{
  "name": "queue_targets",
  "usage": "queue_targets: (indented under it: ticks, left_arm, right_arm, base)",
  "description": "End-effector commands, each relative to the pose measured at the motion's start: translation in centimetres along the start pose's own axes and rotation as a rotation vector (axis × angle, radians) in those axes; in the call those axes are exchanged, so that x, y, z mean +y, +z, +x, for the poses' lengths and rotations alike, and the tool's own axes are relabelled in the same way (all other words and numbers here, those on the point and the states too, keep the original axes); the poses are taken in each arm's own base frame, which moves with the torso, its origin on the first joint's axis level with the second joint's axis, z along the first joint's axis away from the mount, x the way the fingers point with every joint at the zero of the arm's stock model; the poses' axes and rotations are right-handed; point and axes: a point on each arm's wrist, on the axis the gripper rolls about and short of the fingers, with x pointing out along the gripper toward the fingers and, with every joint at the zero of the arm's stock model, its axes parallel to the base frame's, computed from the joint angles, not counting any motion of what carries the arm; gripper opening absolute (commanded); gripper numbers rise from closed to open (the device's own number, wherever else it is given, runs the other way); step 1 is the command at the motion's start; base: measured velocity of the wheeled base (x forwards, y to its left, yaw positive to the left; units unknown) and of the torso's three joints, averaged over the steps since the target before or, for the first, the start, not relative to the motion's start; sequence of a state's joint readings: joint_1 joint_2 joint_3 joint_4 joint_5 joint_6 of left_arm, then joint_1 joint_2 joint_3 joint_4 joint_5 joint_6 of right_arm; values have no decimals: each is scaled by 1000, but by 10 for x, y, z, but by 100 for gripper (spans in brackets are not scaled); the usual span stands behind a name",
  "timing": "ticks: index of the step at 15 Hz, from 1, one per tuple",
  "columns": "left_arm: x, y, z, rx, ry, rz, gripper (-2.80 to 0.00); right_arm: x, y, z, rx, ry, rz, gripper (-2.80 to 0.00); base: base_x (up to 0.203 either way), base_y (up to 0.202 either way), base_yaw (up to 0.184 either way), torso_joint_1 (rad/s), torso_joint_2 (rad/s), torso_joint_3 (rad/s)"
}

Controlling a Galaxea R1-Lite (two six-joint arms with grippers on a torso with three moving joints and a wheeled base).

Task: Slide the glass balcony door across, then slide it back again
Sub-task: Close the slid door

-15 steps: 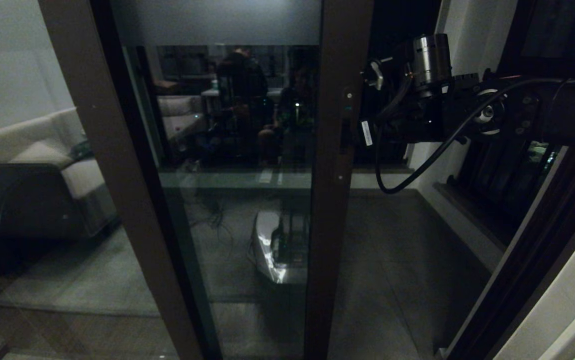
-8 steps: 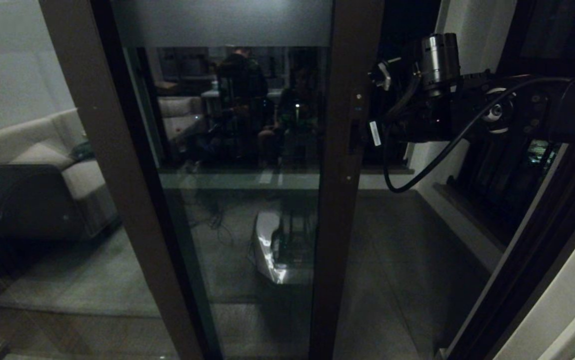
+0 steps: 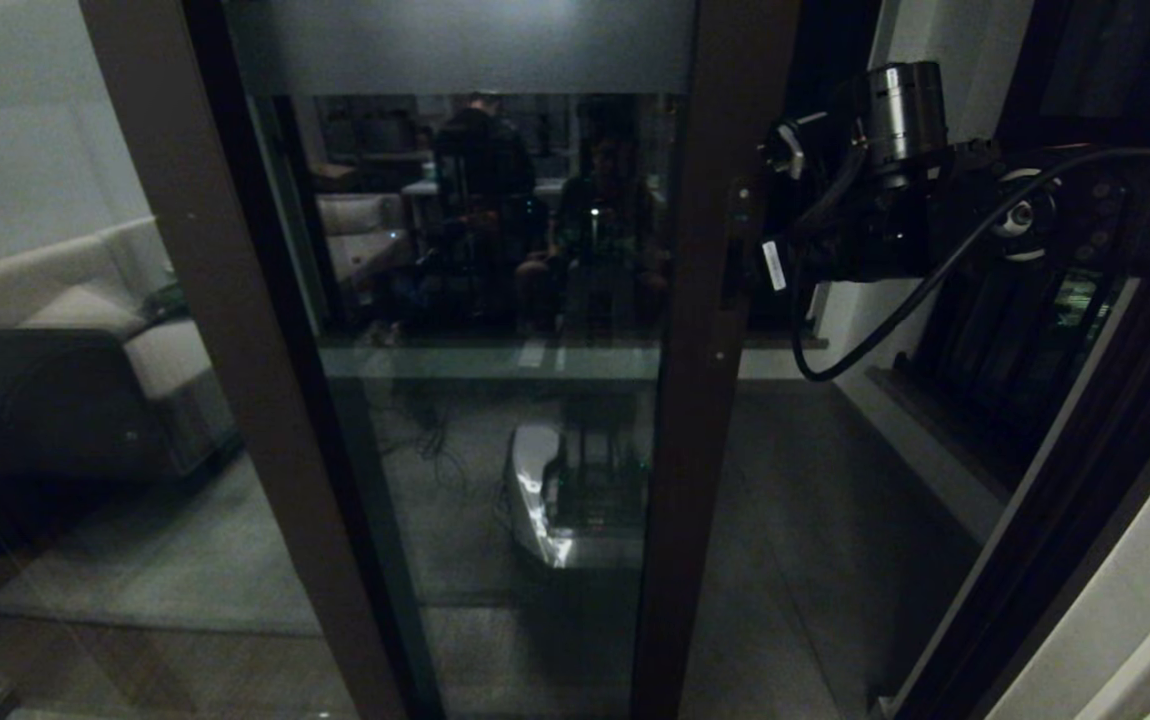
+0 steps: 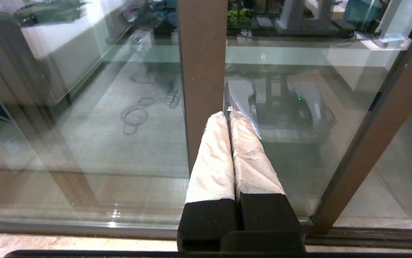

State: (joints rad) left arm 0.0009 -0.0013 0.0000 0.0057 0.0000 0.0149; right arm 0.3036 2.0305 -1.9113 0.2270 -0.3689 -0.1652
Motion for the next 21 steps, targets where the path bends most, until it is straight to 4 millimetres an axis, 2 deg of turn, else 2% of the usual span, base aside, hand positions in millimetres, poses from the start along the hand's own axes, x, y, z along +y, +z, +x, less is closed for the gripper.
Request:
queue_targets:
  ticks: [1,9,21]
  left_arm:
    - [0,0,0,2,1,0,-280]
    - [0,0,0,2,1,0,-280]
    - [0,0,0,2,1,0,-280]
  right_arm:
    - [-9,-1,3,2,-26,-1,0]
    - [-27,-7,13,33,-98,-26,0]
    - [-37,-20,17,101,-183,-104,0]
  base:
    - [0,0,0,0,0,0]
    - [0,0,0,0,0,0]
    - [0,0,0,0,0,0]
